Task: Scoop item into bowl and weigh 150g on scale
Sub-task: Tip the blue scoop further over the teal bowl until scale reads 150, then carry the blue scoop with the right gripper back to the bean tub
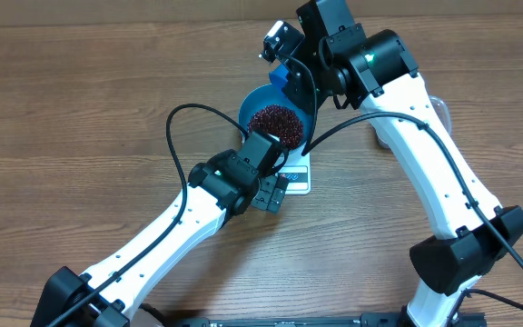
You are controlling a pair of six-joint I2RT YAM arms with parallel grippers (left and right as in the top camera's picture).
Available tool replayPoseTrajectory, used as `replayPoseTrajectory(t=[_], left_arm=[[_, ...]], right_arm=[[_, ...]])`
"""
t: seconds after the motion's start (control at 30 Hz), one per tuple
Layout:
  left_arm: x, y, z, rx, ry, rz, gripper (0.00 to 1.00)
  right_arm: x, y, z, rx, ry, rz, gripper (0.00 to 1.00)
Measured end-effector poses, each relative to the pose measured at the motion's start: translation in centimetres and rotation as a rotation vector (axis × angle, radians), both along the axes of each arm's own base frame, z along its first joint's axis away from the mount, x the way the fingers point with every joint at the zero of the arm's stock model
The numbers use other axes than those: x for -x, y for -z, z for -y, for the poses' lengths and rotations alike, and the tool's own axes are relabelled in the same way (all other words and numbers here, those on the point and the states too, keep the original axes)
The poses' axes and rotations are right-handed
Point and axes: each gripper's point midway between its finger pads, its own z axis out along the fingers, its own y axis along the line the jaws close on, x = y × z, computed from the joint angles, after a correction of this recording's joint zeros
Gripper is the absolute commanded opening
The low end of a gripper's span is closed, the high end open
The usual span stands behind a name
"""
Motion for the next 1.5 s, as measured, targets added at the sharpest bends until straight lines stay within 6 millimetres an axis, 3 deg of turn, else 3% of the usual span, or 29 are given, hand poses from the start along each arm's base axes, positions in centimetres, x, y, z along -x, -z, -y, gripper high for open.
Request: replayPoseTrajectory(t=[1.23, 1.5], left_arm=[[0.0, 0.0, 0.0, 0.0, 0.0, 0.0, 0.99], [0.0, 0.0, 0.0, 0.0, 0.0, 0.0, 0.99]], right_arm=[[-0.05, -0.03, -0.03, -0.018, 0.033, -0.01, 0.04], [-0.86, -0.44, 0.17, -0.077, 0.12, -0.013, 0.04]])
